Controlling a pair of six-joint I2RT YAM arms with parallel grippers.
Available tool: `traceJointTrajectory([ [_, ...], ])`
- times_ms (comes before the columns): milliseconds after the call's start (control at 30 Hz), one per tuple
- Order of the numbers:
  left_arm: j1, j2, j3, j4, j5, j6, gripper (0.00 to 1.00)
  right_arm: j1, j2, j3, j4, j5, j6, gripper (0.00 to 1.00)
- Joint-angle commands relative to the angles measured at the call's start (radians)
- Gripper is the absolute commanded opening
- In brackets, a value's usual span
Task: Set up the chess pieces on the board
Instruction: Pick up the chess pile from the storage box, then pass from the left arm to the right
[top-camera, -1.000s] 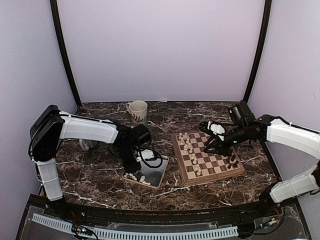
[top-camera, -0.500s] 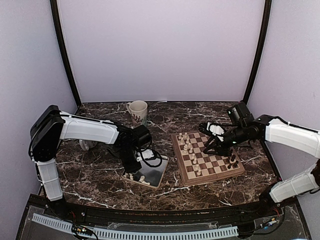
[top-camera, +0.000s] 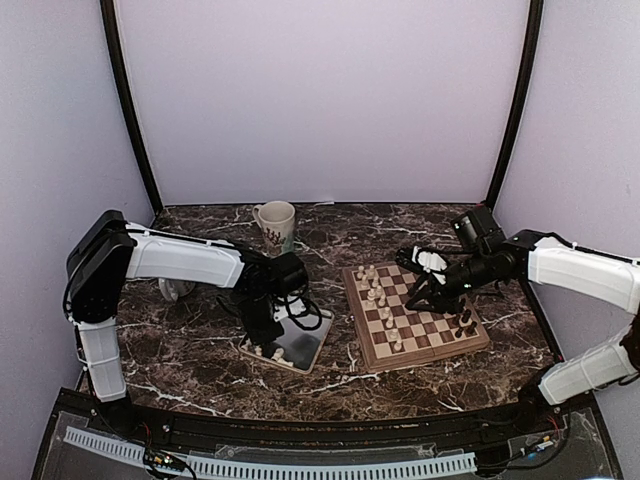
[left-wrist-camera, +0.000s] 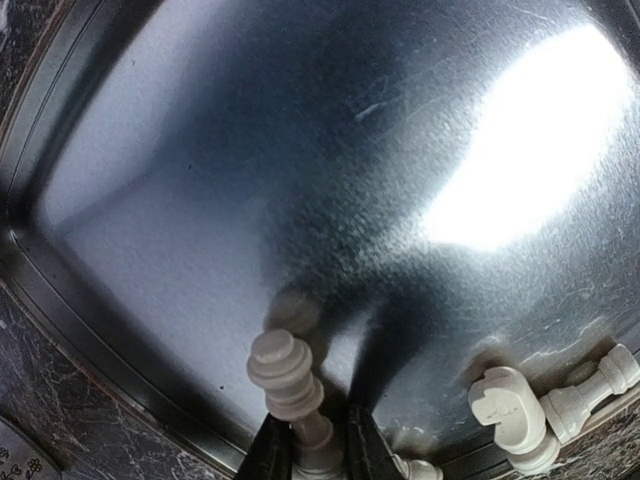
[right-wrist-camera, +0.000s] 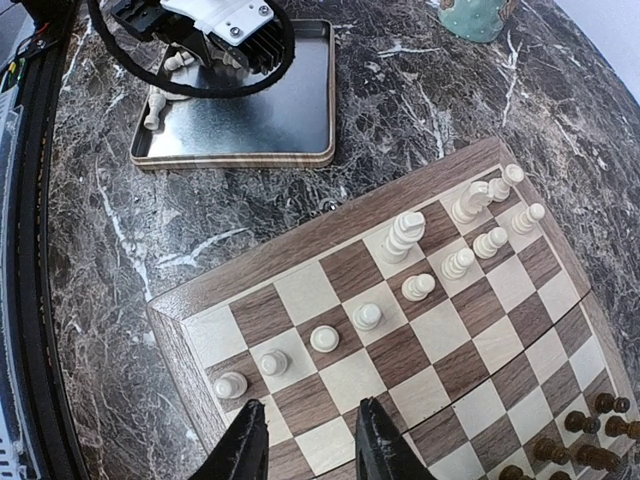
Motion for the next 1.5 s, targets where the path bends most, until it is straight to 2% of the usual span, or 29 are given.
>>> traceJointTrajectory([
  [0,0.007,0.028,-0.006,-0.030,0.011,-0.019,0.07,-0.005,0.007,0.017,-0.008,-0.026,0.005,0.31],
  [233,0.007,-0.115,0.028,0.048,0.084,-0.006,0.06,-0.019,-0.029,0.104,-0.012,0.018,0.060,0.31],
  [400,0.007,-0.240,-0.052,0.226,0.148,-0.012,0.06,-0.026,0.020,0.212,-0.056,-0.055,0.111,0.34],
  [667,0.007,-0.353,-0.227,0.558,0.198,-0.059,0.07,-0.027,0.284,0.469,-0.236,-0.340,0.181,0.37],
  [800,0.007,-0.370,-0.288,0.654,0.220,-0.079,0.07,-0.015,0.438,0.585,-0.304,-0.447,0.209,0.37],
  [1133,0.007,-0.440,-0.382,0.811,0.262,-0.113,0.08,0.116,0.720,0.821,-0.430,-0.527,0.240,0.40],
  [1467,0.007,-0.465,-0.382,0.852,0.310,-0.134,0.10,0.180,0.874,1.033,-0.478,-0.577,0.293,0.44],
])
